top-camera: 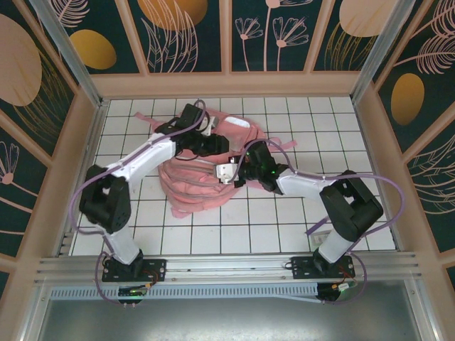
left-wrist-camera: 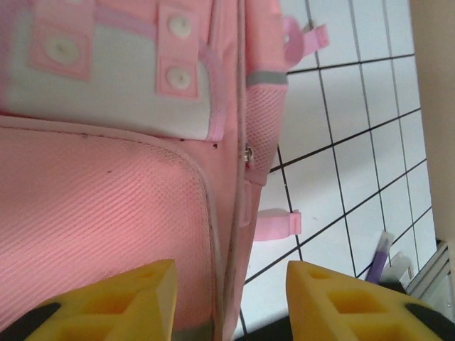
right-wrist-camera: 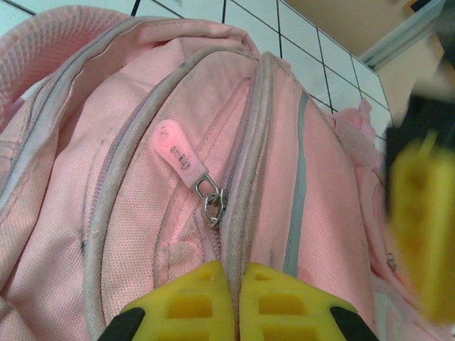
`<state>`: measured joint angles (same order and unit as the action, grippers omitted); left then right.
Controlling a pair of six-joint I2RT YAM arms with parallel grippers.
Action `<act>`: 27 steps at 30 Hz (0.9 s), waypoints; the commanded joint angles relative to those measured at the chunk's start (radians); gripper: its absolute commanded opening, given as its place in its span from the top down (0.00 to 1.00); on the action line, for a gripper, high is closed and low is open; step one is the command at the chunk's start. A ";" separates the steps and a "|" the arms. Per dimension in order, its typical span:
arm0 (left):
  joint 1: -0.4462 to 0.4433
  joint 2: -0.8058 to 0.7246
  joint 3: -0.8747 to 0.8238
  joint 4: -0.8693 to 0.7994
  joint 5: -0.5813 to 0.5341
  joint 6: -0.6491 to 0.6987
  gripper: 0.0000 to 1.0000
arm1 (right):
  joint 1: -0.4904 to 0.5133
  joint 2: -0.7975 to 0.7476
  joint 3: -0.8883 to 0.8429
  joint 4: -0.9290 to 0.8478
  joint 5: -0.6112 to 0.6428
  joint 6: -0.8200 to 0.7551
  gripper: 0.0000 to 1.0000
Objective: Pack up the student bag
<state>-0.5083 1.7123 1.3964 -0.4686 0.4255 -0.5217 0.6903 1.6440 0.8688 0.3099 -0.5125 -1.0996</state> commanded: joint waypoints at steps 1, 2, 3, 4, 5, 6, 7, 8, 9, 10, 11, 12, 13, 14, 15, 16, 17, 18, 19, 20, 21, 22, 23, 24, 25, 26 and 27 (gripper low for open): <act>0.015 -0.218 -0.091 0.008 -0.068 0.185 0.53 | -0.035 0.007 0.019 0.035 -0.101 0.143 1.00; 0.014 -0.258 -0.140 0.019 -0.076 0.218 0.53 | -0.038 0.005 0.021 0.042 -0.124 0.165 1.00; 0.015 -0.301 -0.200 0.035 -0.074 0.252 0.55 | -0.045 0.008 0.024 0.047 -0.143 0.184 1.00; 0.015 -0.335 -0.259 0.053 -0.060 0.282 0.59 | -0.049 0.011 0.028 0.050 -0.156 0.201 1.00; 0.014 -0.354 -0.303 0.065 -0.047 0.296 0.61 | -0.051 0.011 0.030 0.052 -0.166 0.214 1.00; 0.014 -0.366 -0.343 0.077 -0.034 0.303 0.62 | -0.056 0.011 0.030 0.059 -0.176 0.227 1.00; 0.014 -0.368 -0.367 0.079 -0.029 0.308 0.61 | -0.057 0.010 0.027 0.066 -0.186 0.240 1.00; 0.014 -0.364 -0.381 0.079 -0.022 0.311 0.61 | -0.060 0.010 0.025 0.074 -0.196 0.252 1.00; 0.014 -0.354 -0.389 0.078 -0.008 0.316 0.59 | -0.061 0.008 0.024 0.078 -0.208 0.262 1.00; 0.014 -0.340 -0.395 0.079 0.012 0.319 0.59 | -0.063 0.008 0.024 0.080 -0.220 0.271 1.00; 0.015 -0.329 -0.399 0.080 0.036 0.320 0.58 | -0.066 0.010 0.025 0.082 -0.228 0.279 1.00; 0.014 -0.316 -0.401 0.084 0.070 0.321 0.57 | -0.068 0.012 0.025 0.082 -0.233 0.285 1.00; 0.014 -0.303 -0.404 0.089 0.106 0.318 0.57 | -0.070 0.013 0.027 0.082 -0.239 0.290 1.00; 0.014 -0.293 -0.406 0.095 0.125 0.314 0.57 | -0.073 0.013 0.029 0.081 -0.243 0.294 1.00; 0.015 -0.283 -0.410 0.104 0.129 0.304 0.57 | -0.076 0.014 0.032 0.078 -0.247 0.296 1.00; 0.014 -0.277 -0.412 0.109 0.116 0.291 0.56 | -0.075 0.014 0.033 0.076 -0.248 0.297 1.00; 0.015 -0.268 -0.414 0.116 0.108 0.280 0.56 | -0.076 0.014 0.035 0.075 -0.251 0.298 1.00; 0.015 -0.258 -0.416 0.124 0.111 0.273 0.57 | -0.077 0.014 0.036 0.071 -0.253 0.298 1.00; 0.014 -0.249 -0.415 0.130 0.115 0.264 0.57 | -0.076 0.014 0.035 0.070 -0.255 0.299 1.00; 0.014 -0.240 -0.415 0.138 0.112 0.252 0.57 | -0.076 0.012 0.035 0.069 -0.257 0.300 1.00; 0.014 -0.232 -0.418 0.147 0.107 0.237 0.57 | -0.076 0.009 0.036 0.066 -0.261 0.301 1.00; 0.014 -0.225 -0.418 0.157 0.106 0.226 0.57 | -0.075 0.008 0.036 0.066 -0.261 0.301 1.00; 0.014 -0.216 -0.418 0.165 0.108 0.216 0.57 | -0.074 0.005 0.034 0.065 -0.261 0.303 1.00; 0.013 -0.206 -0.418 0.171 0.107 0.210 0.59 | -0.074 0.000 0.033 0.066 -0.261 0.302 1.00; 0.013 -0.198 -0.418 0.173 0.105 0.210 0.61 | -0.074 -0.003 0.033 0.068 -0.260 0.302 1.00; 0.013 -0.190 -0.418 0.175 0.106 0.207 0.62 | -0.075 -0.005 0.033 0.069 -0.258 0.302 1.00; 0.012 -0.183 -0.418 0.175 0.115 0.209 0.64 | -0.074 -0.007 0.034 0.069 -0.258 0.299 1.00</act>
<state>-0.4931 1.4971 0.9882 -0.3447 0.5194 -0.2985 0.6147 1.6566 0.8692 0.3347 -0.6975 -0.8276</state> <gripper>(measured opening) 0.367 0.067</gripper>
